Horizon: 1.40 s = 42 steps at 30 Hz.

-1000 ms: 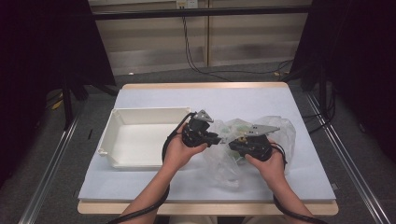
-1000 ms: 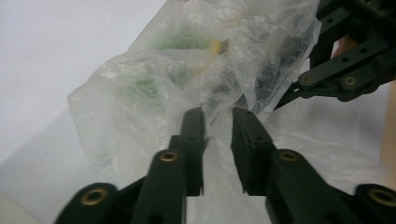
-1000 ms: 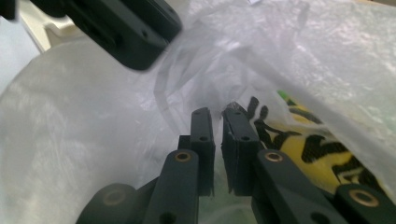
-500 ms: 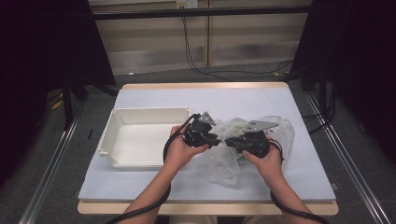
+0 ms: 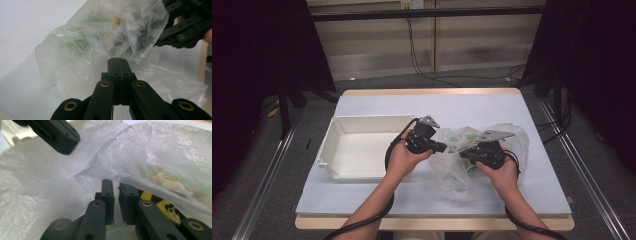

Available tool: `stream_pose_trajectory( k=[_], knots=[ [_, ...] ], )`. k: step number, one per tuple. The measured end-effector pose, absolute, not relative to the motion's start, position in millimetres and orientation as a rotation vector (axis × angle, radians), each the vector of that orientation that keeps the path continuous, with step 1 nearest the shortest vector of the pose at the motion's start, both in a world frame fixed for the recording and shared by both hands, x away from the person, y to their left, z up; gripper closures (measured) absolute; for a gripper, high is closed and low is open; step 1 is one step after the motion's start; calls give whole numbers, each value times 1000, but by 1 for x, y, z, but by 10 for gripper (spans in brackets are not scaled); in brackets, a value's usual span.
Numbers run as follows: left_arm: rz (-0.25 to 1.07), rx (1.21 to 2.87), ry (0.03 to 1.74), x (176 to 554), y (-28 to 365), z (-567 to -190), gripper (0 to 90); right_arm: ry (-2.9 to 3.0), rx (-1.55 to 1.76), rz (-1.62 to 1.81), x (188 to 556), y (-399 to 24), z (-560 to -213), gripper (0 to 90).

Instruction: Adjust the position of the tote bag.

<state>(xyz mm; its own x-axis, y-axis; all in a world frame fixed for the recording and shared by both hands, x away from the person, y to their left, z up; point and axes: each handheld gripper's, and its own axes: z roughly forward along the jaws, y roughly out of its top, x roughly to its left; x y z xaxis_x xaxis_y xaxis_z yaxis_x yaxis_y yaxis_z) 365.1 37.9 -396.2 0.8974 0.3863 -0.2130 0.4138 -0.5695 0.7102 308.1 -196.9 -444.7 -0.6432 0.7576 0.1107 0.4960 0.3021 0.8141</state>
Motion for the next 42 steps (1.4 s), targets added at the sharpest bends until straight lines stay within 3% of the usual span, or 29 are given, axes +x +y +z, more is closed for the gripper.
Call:
stream_pose_trajectory(
  k=[15, 18, 20, 29, 32, 35, 38, 40, 42],
  knots=[
    [-44, 2249, 530, 365, 38, -400, 891, 2291, 1095, 1355, 311, -184, -442, 829],
    [-25, 2252, 498, 365, 37, -403, 675, 2280, 1097, 1368, 312, -184, -439, 828],
    [-26, 2267, 497, 365, 35, -405, 578, 2275, 1099, 1384, 312, -183, -437, 828],
    [16, 2320, 458, 362, 25, -410, 396, 2265, 1091, 1410, 313, -179, -432, 833],
    [34, 2326, 454, 361, 23, -410, 416, 2266, 1097, 1430, 314, -177, -430, 834],
    [45, 2336, 453, 361, 23, -410, 515, 2262, 1097, 1431, 314, -175, -428, 834],
    [51, 2350, 465, 361, 23, -409, 666, 2261, 1096, 1428, 315, -174, -427, 834],
    [29, 2354, 469, 362, 24, -408, 819, 2258, 1097, 1427, 315, -174, -427, 834],
    [9, 2354, 503, 364, 25, -408, 899, 2264, 1105, 1423, 316, -173, -427, 832]
  ],
)
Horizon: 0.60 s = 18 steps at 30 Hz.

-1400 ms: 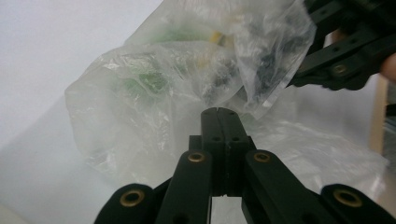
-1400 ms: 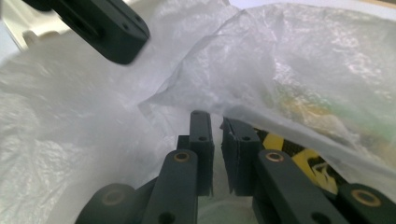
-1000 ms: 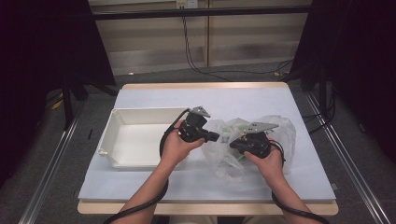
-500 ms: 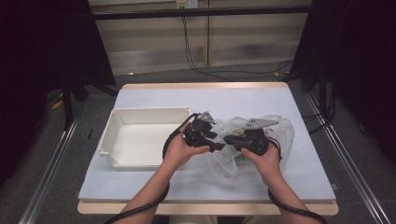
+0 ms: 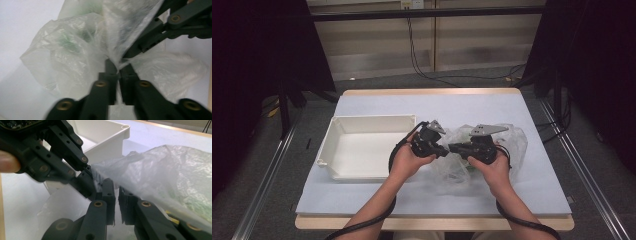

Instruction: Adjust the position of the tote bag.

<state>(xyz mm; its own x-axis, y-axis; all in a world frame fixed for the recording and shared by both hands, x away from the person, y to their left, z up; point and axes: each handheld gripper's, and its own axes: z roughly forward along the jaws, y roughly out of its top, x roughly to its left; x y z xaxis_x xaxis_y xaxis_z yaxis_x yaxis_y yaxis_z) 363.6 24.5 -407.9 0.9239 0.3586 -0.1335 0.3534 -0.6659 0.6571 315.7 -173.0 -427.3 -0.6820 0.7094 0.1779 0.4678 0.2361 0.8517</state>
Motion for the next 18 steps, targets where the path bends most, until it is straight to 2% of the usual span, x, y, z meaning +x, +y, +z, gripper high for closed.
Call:
stream_pose_trajectory(
  k=[5, 8, 11, 13, 18],
  knots=[
    [-24, 2349, 541, 367, 30, -405, 900, 2249, 1132, 1365, 317, -174, -430, 783],
    [-46, 2326, 564, 369, 33, -402, 900, 2225, 1156, 1321, 319, -179, -432, 618],
    [-85, 2304, 562, 371, 36, -397, 900, 2213, 1125, 1276, 320, -182, -433, 570],
    [-102, 2294, 554, 372, 35, -396, 900, 2202, 1127, 1247, 322, -183, -434, 453],
    [-90, 2304, 564, 375, 32, -392, 900, 2218, 1105, 1164, 327, -178, -441, 407]
  ],
)
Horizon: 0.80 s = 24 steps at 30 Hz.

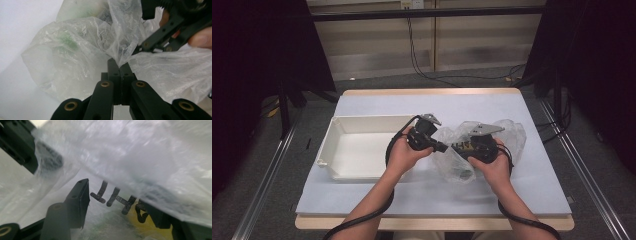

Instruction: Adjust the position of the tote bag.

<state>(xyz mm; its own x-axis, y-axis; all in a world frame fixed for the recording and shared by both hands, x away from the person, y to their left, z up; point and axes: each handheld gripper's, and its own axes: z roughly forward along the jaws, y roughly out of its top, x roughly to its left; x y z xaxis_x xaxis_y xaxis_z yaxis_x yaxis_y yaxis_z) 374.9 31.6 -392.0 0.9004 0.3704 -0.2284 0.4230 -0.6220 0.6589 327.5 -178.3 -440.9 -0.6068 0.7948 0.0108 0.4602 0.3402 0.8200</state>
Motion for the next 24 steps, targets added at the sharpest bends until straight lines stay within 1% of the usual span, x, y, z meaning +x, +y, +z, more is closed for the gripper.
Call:
stream_pose_trajectory(
  k=[1, 3, 6, 7, 10, 11, 14, 15, 18, 22, 23, 24],
  knots=[
    [-96, 2289, 567, 377, 31, -392, 900, 2230, 1112, 1154, 328, -178, -444, 433],
    [-89, 2297, 570, 380, 32, -390, 900, 2255, 1133, 1152, 330, -178, -452, 448],
    [-95, 2272, 578, 384, 34, -388, 900, 2290, 1153, 1132, 330, -178, -462, 493],
    [-76, 2289, 580, 386, 34, -387, 900, 2299, 1167, 1118, 329, -178, -466, 531],
    [-71, 2296, 589, 390, 33, -387, 900, 2320, 1201, 1093, 327, -177, -473, 608],
    [-69, 2302, 589, 392, 32, -388, 900, 2312, 1198, 1101, 326, -178, -474, 643],
    [-61, 2309, 607, 398, 31, -390, 900, 2335, 1174, 1124, 323, -175, -470, 854],
    [-48, 2318, 613, 400, 31, -389, 900, 2339, 1164, 1130, 322, -175, -469, 888],
    [-27, 2316, 649, 409, 32, -389, 900, 2331, 1136, 1130, 317, -174, -467, 900],
    [-11, 2312, 673, 421, 32, -391, 900, 2307, 1155, 1222, 304, -178, -467, 900],
    [-7, 2340, 661, 426, 33, -391, 900, 2308, 1150, 1220, 301, -177, -466, 900],
    [-9, 2320, 691, 428, 32, -392, 900, 2313, 1140, 1216, 297, -177, -466, 900]
  ],
)
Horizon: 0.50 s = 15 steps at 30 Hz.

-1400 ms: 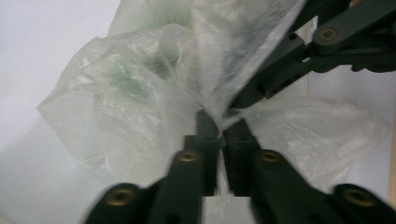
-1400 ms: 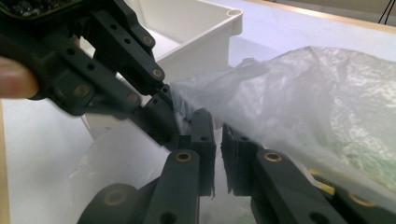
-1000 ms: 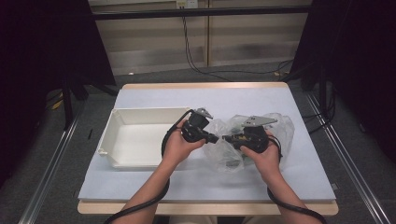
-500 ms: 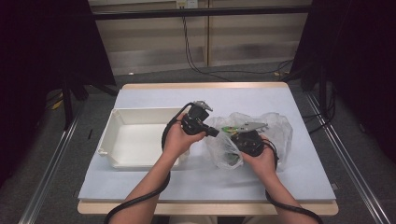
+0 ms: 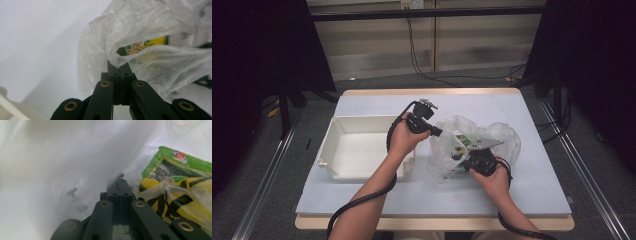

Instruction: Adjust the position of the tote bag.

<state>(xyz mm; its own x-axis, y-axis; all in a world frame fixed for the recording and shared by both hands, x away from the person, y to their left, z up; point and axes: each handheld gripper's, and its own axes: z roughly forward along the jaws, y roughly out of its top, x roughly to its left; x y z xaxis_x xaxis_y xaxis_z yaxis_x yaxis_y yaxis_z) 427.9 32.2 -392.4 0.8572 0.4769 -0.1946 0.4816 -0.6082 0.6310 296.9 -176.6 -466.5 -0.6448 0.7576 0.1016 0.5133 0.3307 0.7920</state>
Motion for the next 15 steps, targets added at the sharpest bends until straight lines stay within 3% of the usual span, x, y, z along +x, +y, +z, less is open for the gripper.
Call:
stream_pose_trajectory(
  k=[15],
  knots=[
    [-61, 2375, 752, 457, 7, -416, 900, 2341, 1119, 1247, 263, -177, -475, 900]
  ],
)
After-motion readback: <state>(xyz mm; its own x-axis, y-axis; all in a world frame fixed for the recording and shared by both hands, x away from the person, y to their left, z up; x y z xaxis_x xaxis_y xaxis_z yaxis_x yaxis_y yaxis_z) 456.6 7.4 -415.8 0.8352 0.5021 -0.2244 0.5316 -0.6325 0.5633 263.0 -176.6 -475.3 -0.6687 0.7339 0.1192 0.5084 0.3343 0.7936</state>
